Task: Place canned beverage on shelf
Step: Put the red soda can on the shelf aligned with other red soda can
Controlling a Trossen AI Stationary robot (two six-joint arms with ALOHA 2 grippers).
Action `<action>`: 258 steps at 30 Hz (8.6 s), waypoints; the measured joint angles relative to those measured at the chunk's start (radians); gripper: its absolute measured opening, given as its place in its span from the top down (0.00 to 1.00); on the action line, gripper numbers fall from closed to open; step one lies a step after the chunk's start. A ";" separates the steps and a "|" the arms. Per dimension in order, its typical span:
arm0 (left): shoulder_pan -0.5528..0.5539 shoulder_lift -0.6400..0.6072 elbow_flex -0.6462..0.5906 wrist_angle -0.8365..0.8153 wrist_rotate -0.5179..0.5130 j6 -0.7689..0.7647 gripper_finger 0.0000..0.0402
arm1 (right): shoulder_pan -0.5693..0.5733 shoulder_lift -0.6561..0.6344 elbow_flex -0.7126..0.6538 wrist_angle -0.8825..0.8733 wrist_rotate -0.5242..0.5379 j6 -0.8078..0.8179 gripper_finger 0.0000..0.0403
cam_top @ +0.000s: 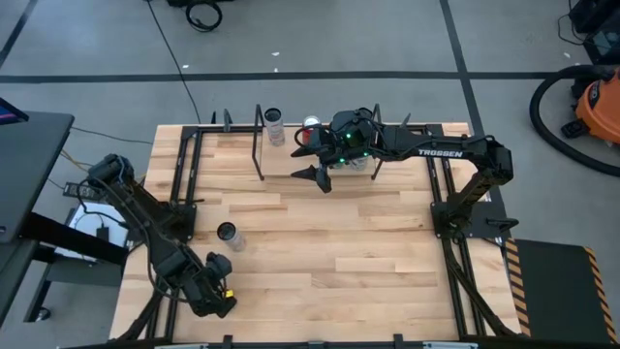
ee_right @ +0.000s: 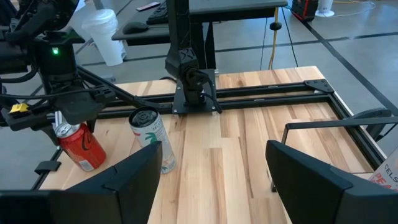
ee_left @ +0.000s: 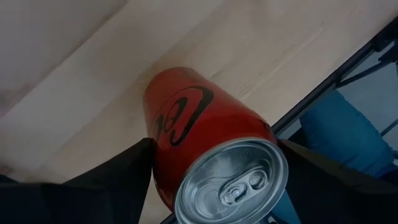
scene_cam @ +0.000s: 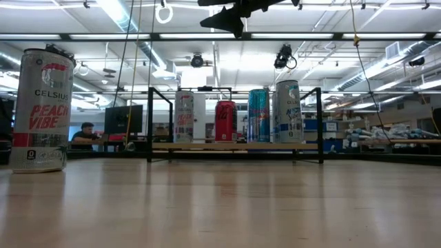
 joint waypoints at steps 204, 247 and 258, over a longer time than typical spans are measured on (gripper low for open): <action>1.427 0.277 0.451 -0.082 0.112 0.988 0.19 | -0.288 -0.048 0.001 0.598 -0.639 0.815 0.27; 1.431 0.276 0.452 -0.093 0.066 1.031 0.03 | -0.288 -0.048 0.001 0.598 -0.639 0.815 0.27; 1.445 0.224 0.451 -0.082 0.048 1.078 0.02 | -0.288 -0.048 0.001 0.597 -0.639 0.815 0.27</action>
